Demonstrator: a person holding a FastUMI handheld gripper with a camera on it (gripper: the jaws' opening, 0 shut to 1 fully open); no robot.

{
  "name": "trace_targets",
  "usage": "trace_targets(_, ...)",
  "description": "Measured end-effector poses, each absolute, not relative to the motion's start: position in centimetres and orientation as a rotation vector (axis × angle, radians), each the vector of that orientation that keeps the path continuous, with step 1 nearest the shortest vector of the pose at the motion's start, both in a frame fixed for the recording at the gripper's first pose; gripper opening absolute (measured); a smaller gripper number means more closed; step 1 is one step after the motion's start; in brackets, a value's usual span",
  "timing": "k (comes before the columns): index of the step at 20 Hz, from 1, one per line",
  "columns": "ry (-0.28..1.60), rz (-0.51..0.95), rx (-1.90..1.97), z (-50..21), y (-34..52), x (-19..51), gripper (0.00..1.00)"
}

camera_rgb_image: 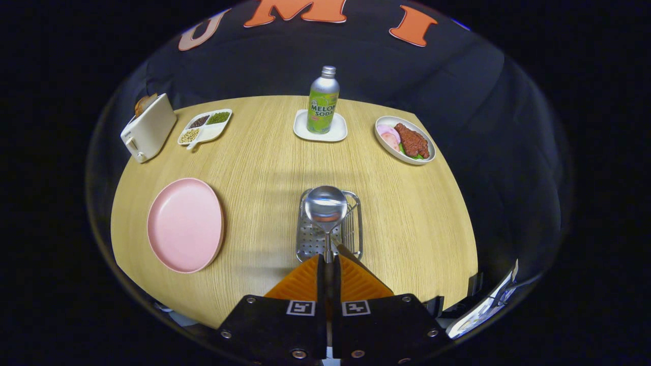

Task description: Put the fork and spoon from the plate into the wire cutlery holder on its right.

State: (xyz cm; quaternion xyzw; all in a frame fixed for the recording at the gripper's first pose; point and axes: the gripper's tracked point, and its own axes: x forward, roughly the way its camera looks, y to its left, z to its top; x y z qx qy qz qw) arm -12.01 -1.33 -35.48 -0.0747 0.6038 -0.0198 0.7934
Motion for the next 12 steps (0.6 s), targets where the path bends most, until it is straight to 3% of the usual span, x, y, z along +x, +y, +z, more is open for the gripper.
trace_targets(12,1.328,0.017,-0.205,-35.15,-1.85,-11.28,0.07)
